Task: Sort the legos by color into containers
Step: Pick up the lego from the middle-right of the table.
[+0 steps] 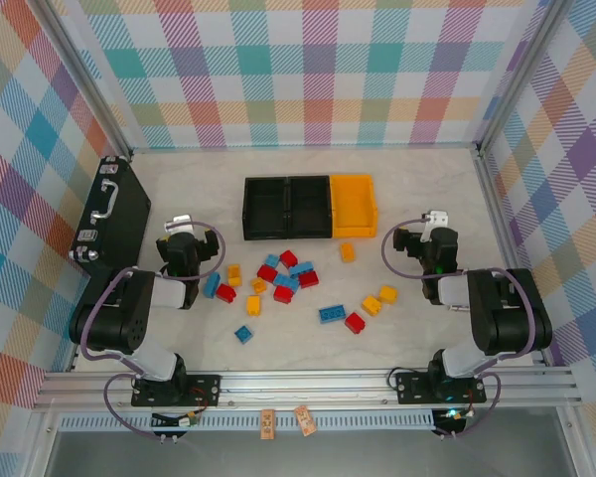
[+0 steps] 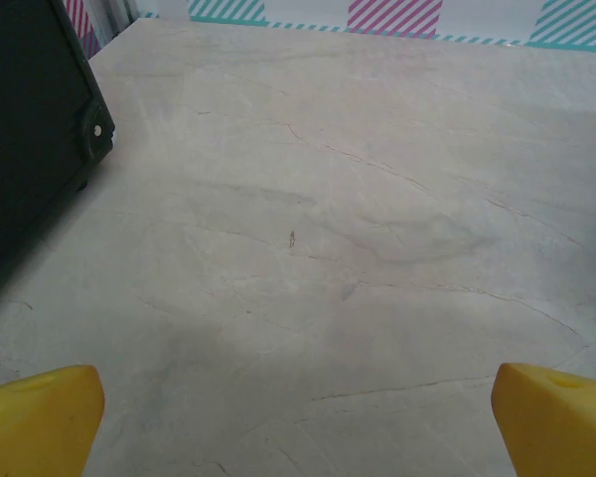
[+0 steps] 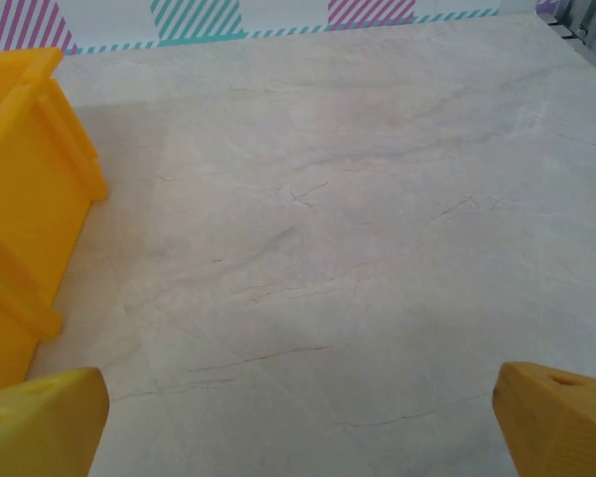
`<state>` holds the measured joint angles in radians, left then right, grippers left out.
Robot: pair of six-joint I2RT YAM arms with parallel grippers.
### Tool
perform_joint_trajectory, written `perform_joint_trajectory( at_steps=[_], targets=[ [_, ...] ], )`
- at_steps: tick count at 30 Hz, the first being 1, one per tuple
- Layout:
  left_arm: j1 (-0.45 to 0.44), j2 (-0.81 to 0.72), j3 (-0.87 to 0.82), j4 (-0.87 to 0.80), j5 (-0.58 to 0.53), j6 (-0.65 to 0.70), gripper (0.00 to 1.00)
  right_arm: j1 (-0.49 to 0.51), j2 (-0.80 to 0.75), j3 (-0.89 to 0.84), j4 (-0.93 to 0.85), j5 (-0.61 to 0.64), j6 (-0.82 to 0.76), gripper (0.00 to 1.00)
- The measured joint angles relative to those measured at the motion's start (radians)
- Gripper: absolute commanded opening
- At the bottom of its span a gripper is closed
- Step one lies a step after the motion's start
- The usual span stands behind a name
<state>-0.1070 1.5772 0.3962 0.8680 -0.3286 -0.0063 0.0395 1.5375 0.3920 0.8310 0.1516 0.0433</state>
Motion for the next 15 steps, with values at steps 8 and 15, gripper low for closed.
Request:
perform_joint_trajectory(
  at_steps=[8,15],
  targets=[
    [0.000,0.000,0.000,0.000,0.006,0.000,1.00,0.000,0.000,0.000,0.000,0.000,0.000,0.99],
    [0.000,0.000,0.000,0.000,0.006,0.000,1.00,0.000,0.000,0.000,0.000,0.000,0.000,0.99]
  ],
)
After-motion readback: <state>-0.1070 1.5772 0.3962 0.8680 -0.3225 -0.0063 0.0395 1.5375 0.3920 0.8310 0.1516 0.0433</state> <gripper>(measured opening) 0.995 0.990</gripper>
